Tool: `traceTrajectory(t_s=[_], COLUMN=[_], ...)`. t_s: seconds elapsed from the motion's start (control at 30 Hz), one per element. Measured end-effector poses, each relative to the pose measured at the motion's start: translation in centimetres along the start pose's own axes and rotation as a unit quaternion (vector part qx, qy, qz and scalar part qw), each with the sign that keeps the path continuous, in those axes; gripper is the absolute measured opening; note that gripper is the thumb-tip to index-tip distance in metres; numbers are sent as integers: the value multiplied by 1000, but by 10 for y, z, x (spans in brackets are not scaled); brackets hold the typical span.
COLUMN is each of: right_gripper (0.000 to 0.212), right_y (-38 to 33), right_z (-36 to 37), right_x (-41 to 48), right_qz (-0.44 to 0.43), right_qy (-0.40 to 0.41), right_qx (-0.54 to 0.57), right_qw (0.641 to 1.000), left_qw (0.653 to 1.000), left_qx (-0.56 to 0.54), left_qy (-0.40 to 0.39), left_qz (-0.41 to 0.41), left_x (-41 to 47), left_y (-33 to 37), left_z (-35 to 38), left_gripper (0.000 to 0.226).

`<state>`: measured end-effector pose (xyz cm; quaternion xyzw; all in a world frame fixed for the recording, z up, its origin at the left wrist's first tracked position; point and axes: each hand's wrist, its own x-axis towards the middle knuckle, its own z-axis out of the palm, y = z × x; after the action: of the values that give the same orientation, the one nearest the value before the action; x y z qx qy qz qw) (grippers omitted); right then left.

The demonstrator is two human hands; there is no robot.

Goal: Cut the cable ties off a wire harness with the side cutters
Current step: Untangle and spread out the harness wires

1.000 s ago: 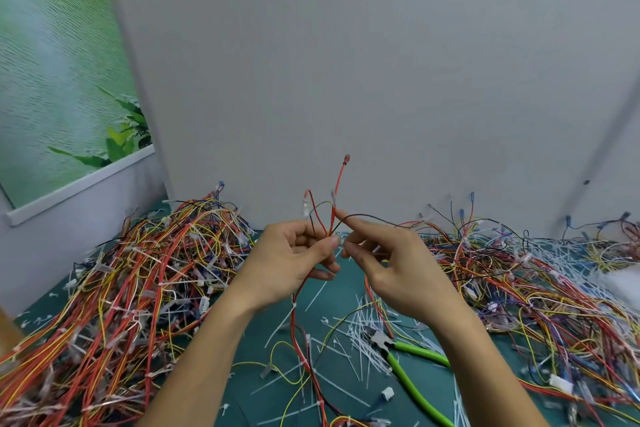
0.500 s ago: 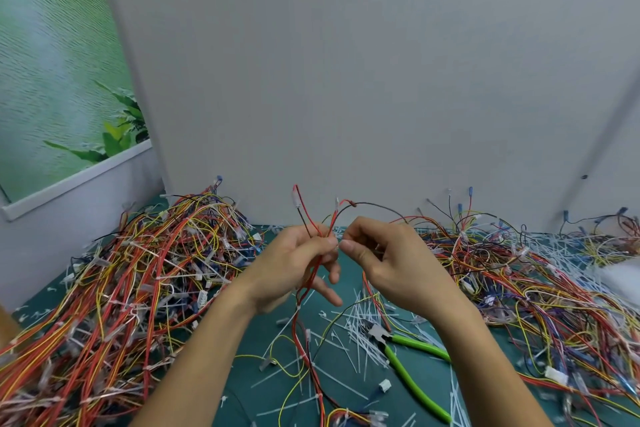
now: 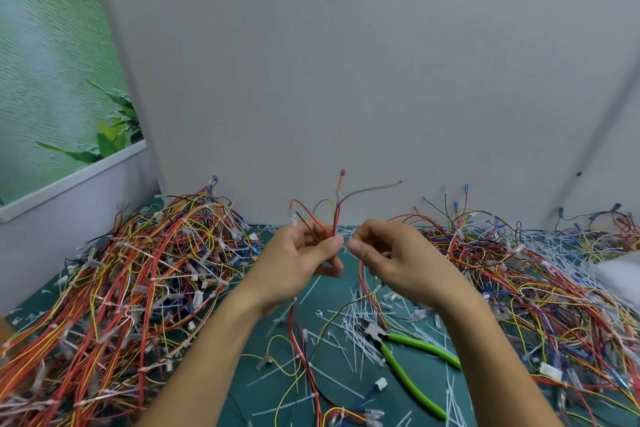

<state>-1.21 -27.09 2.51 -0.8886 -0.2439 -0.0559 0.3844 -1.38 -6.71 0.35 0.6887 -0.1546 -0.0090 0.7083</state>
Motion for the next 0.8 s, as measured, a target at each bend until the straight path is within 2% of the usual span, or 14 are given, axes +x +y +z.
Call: traceTrajectory(t_s=[0.07,0.13,0.17,0.23,0.27,0.33,0.47,0.53,0.73,0.8], right_gripper=[63,89,90,68,60,60,60,60,63,57], right_y=[8,16,19,30,34,38,38,36,40,44], right_z=[-2,2,5,17,23,33,40,40,40,42], right_x=[-3,-4,-3,1,3,6,8,7,7,8], right_qz=[97,200,234,269,278,298,303,301,301,300], right_qy=[-115,-228,-266,-305,-315,-334,-343,-350,-362,-358], right_qx=[-28,-116,-174,-257,-270,-271,-282,-282,-304,-305], right_qw=[988,946,919,877,866,852,843,841,828,830], left_qw=[996,990,989,986,985,980,965,962,982,988], left_qx=[70,106,114,124,127,145,214,232,136,97], left_qy=[59,89,97,108,115,131,151,143,122,107], left_qz=[14,17,13,5,8,24,19,-1,-53,-60], left_x=[2,3,4,4,4,3,5,5,5,5], left_y=[-3,-4,-4,-3,-2,0,0,2,7,9], left_z=[-1,-4,-7,-10,-11,-13,-24,-30,-43,-45], left_gripper=[7,2,3,4,5,11,3,8,11,14])
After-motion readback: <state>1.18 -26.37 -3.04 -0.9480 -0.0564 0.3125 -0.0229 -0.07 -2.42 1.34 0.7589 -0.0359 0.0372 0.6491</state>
